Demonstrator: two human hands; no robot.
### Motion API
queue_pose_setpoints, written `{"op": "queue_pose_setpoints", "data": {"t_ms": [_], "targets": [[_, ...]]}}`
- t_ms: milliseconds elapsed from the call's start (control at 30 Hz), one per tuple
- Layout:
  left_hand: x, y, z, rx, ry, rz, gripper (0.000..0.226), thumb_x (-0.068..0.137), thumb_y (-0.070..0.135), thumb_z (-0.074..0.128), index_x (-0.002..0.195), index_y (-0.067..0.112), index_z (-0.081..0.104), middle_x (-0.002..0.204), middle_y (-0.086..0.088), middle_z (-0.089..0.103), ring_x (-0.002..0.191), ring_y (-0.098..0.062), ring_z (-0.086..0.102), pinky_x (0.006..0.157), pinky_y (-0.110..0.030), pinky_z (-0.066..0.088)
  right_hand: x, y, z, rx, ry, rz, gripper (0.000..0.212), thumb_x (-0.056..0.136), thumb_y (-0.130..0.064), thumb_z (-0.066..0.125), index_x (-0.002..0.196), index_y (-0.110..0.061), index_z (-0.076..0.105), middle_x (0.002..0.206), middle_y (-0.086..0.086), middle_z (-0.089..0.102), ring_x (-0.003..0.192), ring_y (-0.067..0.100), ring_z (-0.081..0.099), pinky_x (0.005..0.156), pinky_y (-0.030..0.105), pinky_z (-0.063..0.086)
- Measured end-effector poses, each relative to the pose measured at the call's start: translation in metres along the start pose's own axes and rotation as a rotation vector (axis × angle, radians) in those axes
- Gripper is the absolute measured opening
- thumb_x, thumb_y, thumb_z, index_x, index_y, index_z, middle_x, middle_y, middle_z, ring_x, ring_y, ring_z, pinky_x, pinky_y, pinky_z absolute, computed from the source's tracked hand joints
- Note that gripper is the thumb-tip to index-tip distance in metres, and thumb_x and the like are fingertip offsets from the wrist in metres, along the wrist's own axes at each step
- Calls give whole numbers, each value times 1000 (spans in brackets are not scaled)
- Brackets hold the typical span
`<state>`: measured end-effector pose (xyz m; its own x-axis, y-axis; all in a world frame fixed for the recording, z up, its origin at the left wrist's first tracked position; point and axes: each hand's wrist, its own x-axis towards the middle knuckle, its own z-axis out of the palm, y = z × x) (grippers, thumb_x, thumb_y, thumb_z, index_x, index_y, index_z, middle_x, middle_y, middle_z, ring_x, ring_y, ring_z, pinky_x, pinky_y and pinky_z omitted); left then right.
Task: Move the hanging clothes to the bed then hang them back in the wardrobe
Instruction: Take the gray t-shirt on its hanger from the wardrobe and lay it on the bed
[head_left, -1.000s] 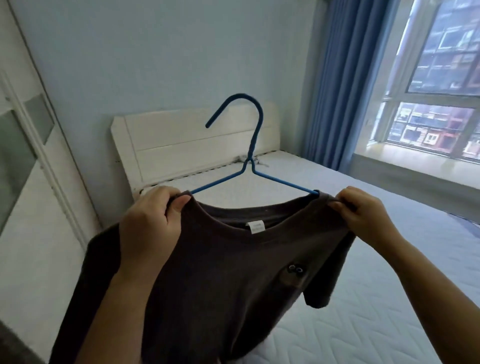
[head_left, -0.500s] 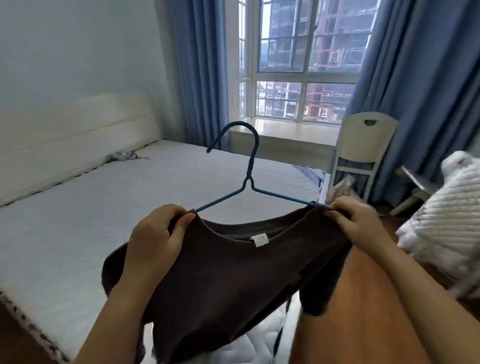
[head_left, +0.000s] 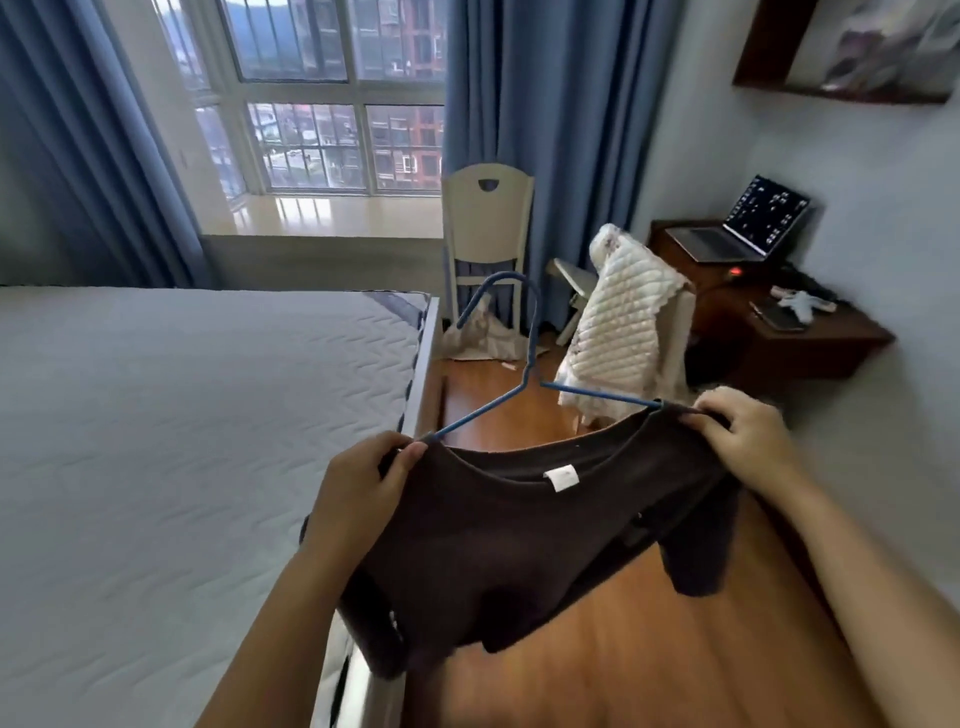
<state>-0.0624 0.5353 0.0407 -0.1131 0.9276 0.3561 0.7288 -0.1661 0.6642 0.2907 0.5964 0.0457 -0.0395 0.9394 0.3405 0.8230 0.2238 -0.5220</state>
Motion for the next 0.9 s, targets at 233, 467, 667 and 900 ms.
{"op": "queue_pose_setpoints", "data": {"t_ms": [233, 467, 667, 900], "targets": [[40, -7, 74, -5, -175, -34, 13, 87, 24, 57, 77, 19, 63, 67, 12, 58, 67, -5, 54, 59, -10, 35, 5, 60, -7, -98, 44, 108, 15, 82, -13, 64, 74, -1, 62, 72, 16, 55, 71, 29, 52, 61, 25, 28], [125, -48, 127, -22, -201, -116, 14, 87, 23, 56, 76, 19, 63, 67, 13, 58, 68, 0, 52, 59, -11, 34, 99, 85, 38, -126, -3, 143, 14, 80, -13, 66, 73, -1, 63, 74, 14, 55, 72, 28, 53, 66, 35, 36], [248, -102, 153, -50, -180, -209, 14, 87, 24, 56, 75, 19, 62, 69, 10, 60, 69, -3, 53, 60, -16, 37, 237, 89, 105, -106, -26, 147, 15, 80, -16, 67, 75, -1, 64, 68, 0, 46, 74, 23, 50, 62, 26, 26], [381, -145, 169, -51, -81, -317, 15, 86, 23, 56, 74, 17, 62, 71, 5, 60, 74, -17, 54, 62, -27, 35, 394, 83, 167, -46, -40, 77, 16, 79, -15, 68, 80, 1, 66, 84, 16, 60, 81, 24, 53, 74, 30, 35]]}}
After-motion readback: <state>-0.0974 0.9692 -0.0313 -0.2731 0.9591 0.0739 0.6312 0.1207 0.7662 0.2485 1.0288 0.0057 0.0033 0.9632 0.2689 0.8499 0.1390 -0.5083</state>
